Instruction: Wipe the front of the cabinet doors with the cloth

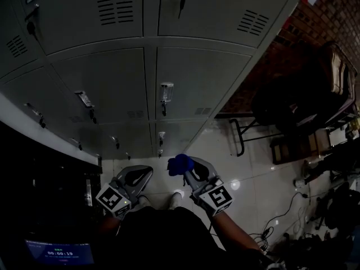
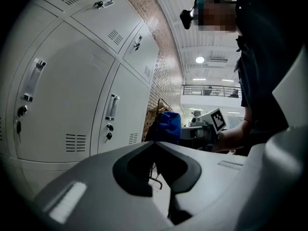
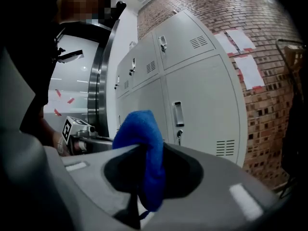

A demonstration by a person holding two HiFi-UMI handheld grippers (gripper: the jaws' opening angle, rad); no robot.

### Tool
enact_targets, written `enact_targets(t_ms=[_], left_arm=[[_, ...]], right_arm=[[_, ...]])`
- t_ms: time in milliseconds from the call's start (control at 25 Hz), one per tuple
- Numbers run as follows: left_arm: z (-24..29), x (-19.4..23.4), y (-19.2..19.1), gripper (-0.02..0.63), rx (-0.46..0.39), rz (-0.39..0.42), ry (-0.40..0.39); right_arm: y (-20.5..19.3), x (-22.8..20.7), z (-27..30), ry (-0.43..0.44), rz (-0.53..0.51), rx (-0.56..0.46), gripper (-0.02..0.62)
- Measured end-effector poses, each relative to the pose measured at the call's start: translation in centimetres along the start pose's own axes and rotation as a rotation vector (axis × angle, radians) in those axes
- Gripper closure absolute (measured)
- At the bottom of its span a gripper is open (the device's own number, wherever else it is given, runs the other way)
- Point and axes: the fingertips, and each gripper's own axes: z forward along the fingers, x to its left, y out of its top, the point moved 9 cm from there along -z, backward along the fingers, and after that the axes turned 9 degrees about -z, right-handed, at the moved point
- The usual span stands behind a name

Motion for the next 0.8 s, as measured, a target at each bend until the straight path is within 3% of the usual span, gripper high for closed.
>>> enact_targets(t_ms=[200,360,800], left_arm=[[-0.7,-1.0,0.6,0.606,0.004,0.009,-0.002],[-1.0,-1.6,1.3,0.606,0.008,0.013,-0.007],[-1.2,-2.4,1.2,0.606,0.012,0.040,-0.008]], right_arm=[[0.7,2.0,-0.1,0.078,-0.019,-0.002,0.528],[1.8,3.3,0.0,0.117,-0.112,0.004,0.528],[2.5,3.8,-0.6,0.144,-0.076,0.007,0.528]])
